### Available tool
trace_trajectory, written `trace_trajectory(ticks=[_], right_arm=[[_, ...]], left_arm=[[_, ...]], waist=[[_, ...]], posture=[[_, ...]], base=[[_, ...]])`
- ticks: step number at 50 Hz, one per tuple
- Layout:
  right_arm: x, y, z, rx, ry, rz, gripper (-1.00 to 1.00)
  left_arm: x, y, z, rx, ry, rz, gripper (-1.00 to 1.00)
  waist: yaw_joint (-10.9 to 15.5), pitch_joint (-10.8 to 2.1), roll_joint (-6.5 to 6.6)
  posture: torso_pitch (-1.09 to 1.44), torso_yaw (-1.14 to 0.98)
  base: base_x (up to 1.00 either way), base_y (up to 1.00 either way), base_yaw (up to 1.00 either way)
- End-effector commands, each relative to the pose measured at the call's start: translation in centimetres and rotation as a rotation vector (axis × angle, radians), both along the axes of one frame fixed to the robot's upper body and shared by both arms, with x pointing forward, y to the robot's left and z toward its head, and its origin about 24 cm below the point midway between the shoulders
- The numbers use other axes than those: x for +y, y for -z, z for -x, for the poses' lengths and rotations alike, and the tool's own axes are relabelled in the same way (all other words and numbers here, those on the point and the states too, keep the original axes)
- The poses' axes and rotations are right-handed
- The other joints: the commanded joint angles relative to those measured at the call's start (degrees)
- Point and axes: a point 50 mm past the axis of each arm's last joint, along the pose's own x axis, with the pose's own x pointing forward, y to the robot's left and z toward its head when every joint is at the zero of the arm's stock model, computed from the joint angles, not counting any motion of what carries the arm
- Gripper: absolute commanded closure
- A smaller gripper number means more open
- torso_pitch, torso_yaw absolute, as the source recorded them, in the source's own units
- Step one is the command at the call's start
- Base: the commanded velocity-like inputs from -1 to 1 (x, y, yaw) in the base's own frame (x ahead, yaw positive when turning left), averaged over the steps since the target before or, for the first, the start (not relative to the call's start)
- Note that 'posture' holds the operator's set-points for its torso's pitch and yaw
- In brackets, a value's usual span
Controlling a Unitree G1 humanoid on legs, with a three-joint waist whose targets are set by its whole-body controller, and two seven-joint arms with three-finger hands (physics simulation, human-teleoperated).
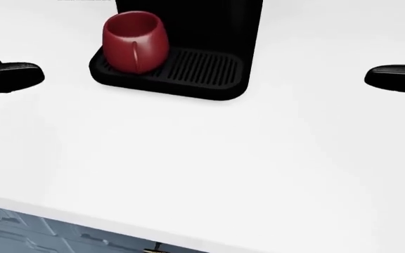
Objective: Pick the mug from under the coffee machine dispenser and place it on the counter.
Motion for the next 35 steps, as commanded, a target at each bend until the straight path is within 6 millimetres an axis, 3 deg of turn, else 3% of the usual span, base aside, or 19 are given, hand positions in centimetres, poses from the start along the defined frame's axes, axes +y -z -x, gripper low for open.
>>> trace_trajectory(ticks=[1,11,29,35], right_arm=[[0.0,-1.9,0.6,-0.091,0.001,0.031,-1.0],[0.0,-1.9,0.6,-0.089,-0.001,0.033,-1.0],[-0.3,-2.8,0.7,-0.122,0.001,0.024,-1.0],[-0.3,-2.8,0.8,-0.123,0.002,0.025,-1.0]], left_arm=[[0.0,-2.0,0.1,-0.097,-0.006,-0.022,-1.0],[-1.1,-2.2,-2.1,-0.093,0.0,-0.04,-1.0],[-2.7,-2.5,-3.7,-0.083,0.042,-0.033,-1.0],[-4.1,-2.3,-4.7,-0.076,0.083,-0.023,-1.0]], waist=[[0.0,-1.53,-0.15],[0.0,-1.66,-0.74],[0.2,-1.25,-1.25],[0.4,-1.16,-1.57]], posture=[[0.0,0.0],[0.0,0.0],[0.0,0.0],[0.0,0.0]], base=[[0.0,0.0,0.0],[0.0,0.0,0.0],[0.0,0.0,0.0],[0.0,0.0,0.0]])
